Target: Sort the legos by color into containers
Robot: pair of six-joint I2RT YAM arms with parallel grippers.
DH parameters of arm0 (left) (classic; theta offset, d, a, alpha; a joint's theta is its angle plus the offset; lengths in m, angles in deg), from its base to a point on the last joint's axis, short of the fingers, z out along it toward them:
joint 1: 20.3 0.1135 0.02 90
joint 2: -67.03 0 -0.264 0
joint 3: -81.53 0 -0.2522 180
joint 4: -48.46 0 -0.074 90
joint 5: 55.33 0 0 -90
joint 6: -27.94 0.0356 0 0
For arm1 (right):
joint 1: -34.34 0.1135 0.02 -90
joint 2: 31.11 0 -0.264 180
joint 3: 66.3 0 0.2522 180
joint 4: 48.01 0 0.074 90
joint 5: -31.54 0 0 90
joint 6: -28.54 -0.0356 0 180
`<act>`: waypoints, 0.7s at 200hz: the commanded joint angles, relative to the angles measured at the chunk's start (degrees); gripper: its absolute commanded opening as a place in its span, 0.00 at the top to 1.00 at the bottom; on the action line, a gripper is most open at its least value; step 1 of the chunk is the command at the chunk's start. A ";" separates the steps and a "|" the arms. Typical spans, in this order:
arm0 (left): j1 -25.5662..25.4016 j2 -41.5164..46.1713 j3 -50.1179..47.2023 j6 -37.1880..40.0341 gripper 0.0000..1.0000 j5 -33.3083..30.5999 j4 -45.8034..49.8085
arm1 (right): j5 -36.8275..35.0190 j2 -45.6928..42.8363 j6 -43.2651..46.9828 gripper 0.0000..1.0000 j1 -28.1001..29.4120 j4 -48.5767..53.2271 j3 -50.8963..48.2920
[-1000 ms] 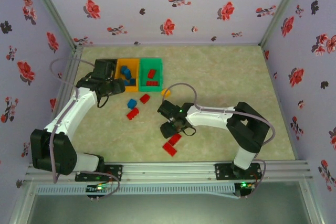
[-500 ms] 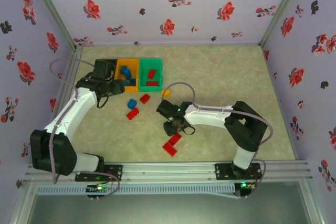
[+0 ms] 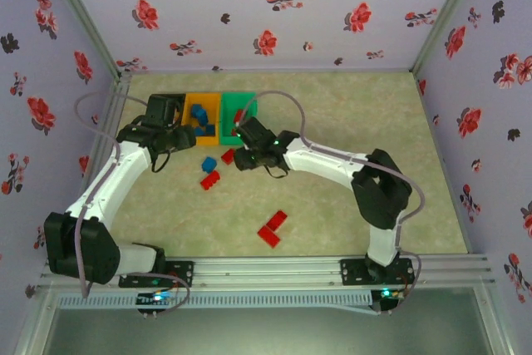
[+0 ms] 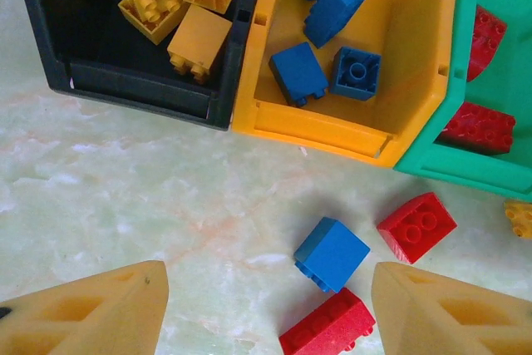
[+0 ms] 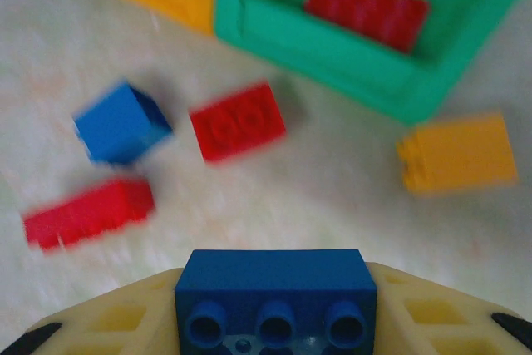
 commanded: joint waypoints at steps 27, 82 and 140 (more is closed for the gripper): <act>-0.22 2.84 1.10 -0.55 0.33 -1.18 2.21 | 2.31 8.48 6.43 0.57 -2.57 -13.55 11.42; -0.38 5.66 -0.40 -1.67 0.33 -1.10 3.22 | 11.42 19.73 12.69 0.54 -5.75 -20.76 22.54; -0.34 8.04 -0.57 -1.52 0.33 -1.45 4.93 | 14.05 29.69 15.58 0.53 -7.05 -16.02 38.51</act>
